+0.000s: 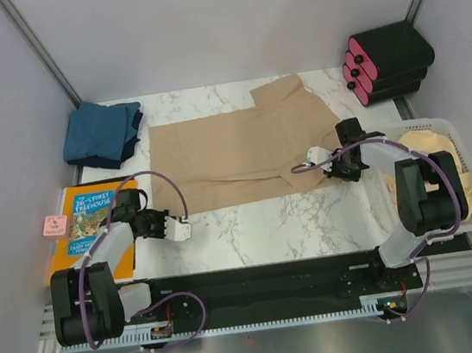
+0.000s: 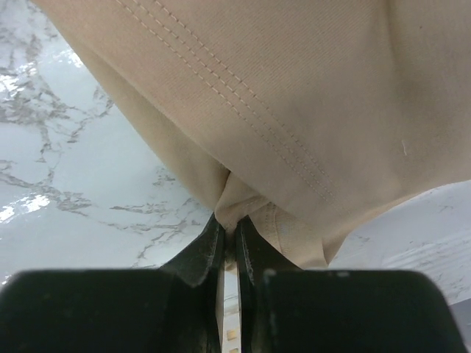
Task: Fold and stack the t-shirts
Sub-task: Fold the flattened tshirt in 1/3 of the way
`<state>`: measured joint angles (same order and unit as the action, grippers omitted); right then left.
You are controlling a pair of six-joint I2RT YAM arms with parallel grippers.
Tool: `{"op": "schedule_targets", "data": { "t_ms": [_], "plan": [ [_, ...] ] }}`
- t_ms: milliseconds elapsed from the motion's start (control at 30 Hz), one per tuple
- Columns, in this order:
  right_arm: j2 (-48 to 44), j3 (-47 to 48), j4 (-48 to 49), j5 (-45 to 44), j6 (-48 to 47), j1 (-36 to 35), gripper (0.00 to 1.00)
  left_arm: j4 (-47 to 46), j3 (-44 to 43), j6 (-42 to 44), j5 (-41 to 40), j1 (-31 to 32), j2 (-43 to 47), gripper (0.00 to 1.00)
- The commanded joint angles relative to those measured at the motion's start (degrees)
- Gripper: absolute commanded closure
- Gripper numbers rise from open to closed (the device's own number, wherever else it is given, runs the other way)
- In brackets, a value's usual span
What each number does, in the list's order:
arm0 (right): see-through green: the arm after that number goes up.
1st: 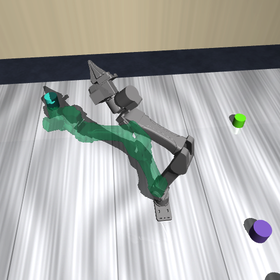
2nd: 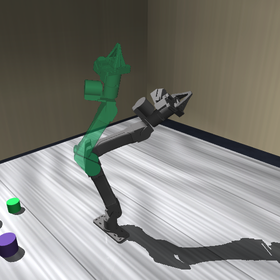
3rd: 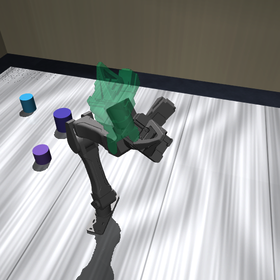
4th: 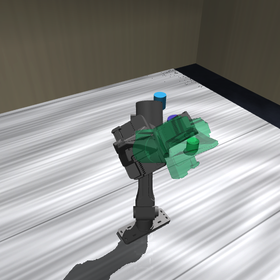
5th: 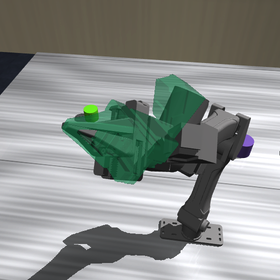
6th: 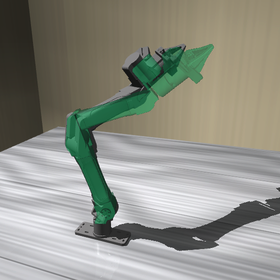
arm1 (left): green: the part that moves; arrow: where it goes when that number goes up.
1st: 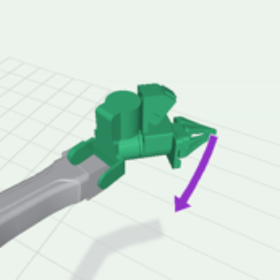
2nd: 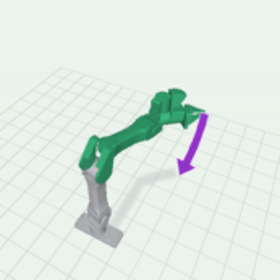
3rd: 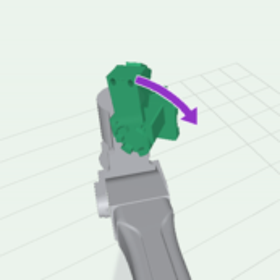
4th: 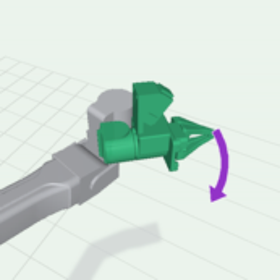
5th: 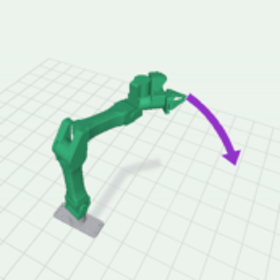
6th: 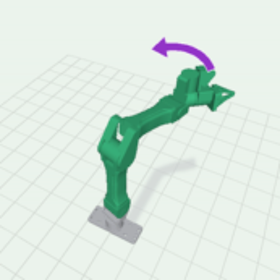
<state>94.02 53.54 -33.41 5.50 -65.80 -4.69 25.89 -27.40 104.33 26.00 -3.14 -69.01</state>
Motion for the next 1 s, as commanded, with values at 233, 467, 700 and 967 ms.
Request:
{"op": "schedule_targets", "data": {
  "t_ms": [233,467,700,967],
  "plan": [
    [-3.49,-4.49,-4.47,-0.05,-3.54,1.00,1.00,3.29,3.05,3.68,-1.48,-1.25,3.36,0.98],
    [-4.72,-5.02,-7.89,0.22,-7.93,1.00,1.00,7.68,2.70,7.02,-1.57,-3.19,4.24,0.98],
    [-5.07,-5.37,-9.13,0.48,-8.64,0.91,1.00,9.18,4.28,7.64,-0.07,-3.54,6.52,0.98],
    [-4.81,-3.97,-11.76,0.48,-9.61,0.91,0.53,9.35,1.03,0.00,1.86,-3.46,10.12,0.88]
  ]
}}
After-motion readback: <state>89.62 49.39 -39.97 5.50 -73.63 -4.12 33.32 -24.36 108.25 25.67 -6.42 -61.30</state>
